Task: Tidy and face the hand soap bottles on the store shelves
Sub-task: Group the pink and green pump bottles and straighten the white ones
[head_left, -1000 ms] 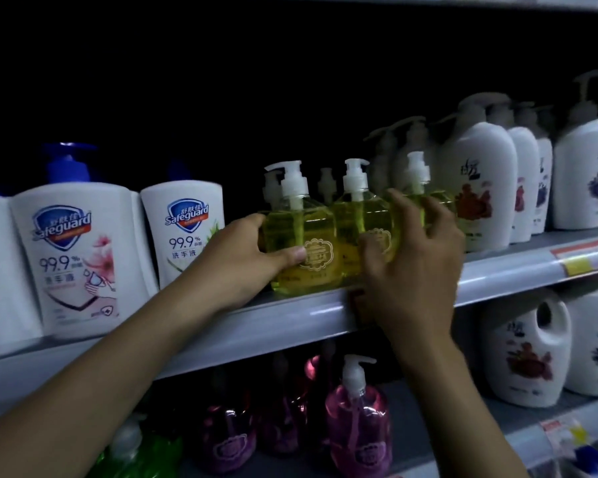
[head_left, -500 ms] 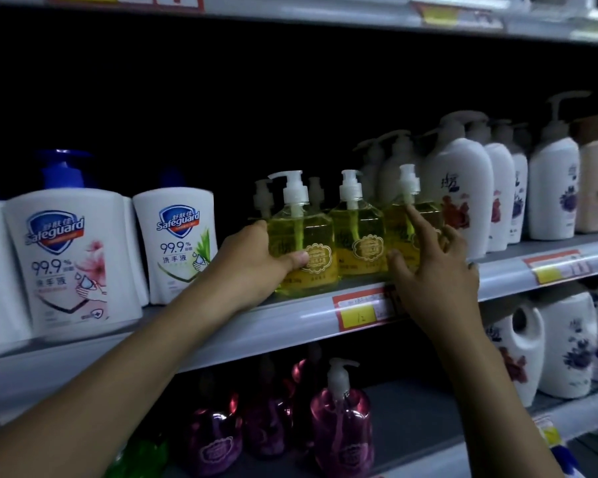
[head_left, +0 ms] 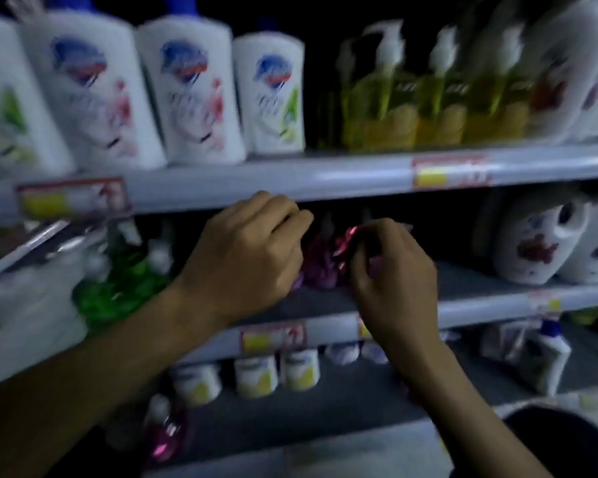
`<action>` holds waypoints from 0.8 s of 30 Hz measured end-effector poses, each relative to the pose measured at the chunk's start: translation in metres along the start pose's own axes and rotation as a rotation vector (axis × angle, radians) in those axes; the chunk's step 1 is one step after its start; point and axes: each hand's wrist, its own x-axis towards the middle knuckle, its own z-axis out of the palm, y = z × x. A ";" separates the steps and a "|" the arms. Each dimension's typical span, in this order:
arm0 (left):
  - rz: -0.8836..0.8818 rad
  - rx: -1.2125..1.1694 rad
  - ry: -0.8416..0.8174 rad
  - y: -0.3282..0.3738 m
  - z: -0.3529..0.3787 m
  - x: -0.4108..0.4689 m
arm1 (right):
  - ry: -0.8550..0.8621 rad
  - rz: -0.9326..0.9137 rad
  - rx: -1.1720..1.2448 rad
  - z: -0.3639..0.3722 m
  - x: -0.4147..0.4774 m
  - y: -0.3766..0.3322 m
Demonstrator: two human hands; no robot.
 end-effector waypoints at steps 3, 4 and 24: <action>0.128 -0.025 -0.165 -0.012 0.003 -0.069 | -0.292 0.007 0.044 0.037 -0.050 -0.020; 0.153 -0.036 -0.236 -0.017 0.008 -0.092 | -0.391 0.008 0.048 0.049 -0.062 -0.025; -1.383 -0.683 -0.852 -0.081 0.168 -0.341 | -1.562 0.056 -0.180 0.251 -0.186 0.008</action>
